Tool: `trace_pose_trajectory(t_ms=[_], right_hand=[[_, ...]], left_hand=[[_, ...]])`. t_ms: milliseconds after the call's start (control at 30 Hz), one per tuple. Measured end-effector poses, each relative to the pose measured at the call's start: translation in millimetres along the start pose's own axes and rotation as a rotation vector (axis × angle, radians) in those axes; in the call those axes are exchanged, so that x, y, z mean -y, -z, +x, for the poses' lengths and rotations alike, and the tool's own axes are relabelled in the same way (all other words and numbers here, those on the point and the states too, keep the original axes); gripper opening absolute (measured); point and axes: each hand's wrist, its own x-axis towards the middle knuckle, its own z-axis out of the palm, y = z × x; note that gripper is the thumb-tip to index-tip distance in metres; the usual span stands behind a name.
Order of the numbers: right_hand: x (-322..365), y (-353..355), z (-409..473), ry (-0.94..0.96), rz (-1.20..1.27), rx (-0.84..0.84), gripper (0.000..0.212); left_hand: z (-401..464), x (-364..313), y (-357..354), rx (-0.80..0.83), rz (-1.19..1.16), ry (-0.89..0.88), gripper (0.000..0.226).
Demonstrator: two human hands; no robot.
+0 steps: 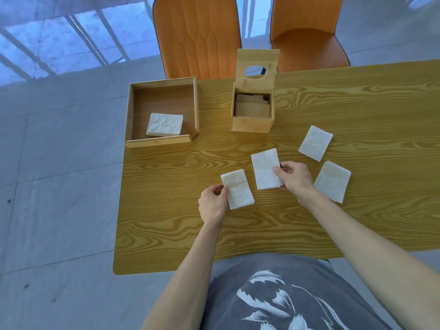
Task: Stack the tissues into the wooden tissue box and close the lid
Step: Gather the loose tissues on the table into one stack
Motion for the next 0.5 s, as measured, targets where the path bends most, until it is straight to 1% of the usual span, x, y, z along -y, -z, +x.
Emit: trace_pose_trajectory(t_ms=[33, 100, 200, 300, 333, 433, 500], right_hand=[[-0.7, -2.7, -4.5, -0.015, 0.066, 0.035, 0.007], [-2.6, -10.3, -13.1, -0.024, 0.138, 0.095, 0.009], [-5.4, -26.0, -23.9, -0.038, 0.181, 0.162, 0.018], [-7.0, -41.2, -29.9, -0.052, 0.203, 0.205, 0.018], [-7.1, -45.0, -30.8, -0.057, 0.205, 0.213, 0.018], [-7.6, -54.8, -31.0, -0.063, 0.158, 0.209, 0.021], [-8.4, -59.0, -30.0, -0.035, 0.031, 0.149, 0.019]], left_hand=[[-0.2, 0.3, -0.2, 0.0, -0.003, 0.002, 0.031], [-0.9, 0.7, -0.2, 0.003, -0.016, 0.001, 0.031], [-1.2, 1.6, 0.6, 0.02, -0.048, -0.004, 0.032], [-1.8, 0.8, 1.5, 0.036, -0.068, 0.001, 0.026], [-2.2, 0.2, 1.6, 0.037, -0.072, 0.001, 0.028], [-2.4, -0.7, 1.5, 0.046, -0.079, 0.002, 0.038], [-1.7, -0.8, 1.8, 0.055, -0.078, 0.001, 0.035]])
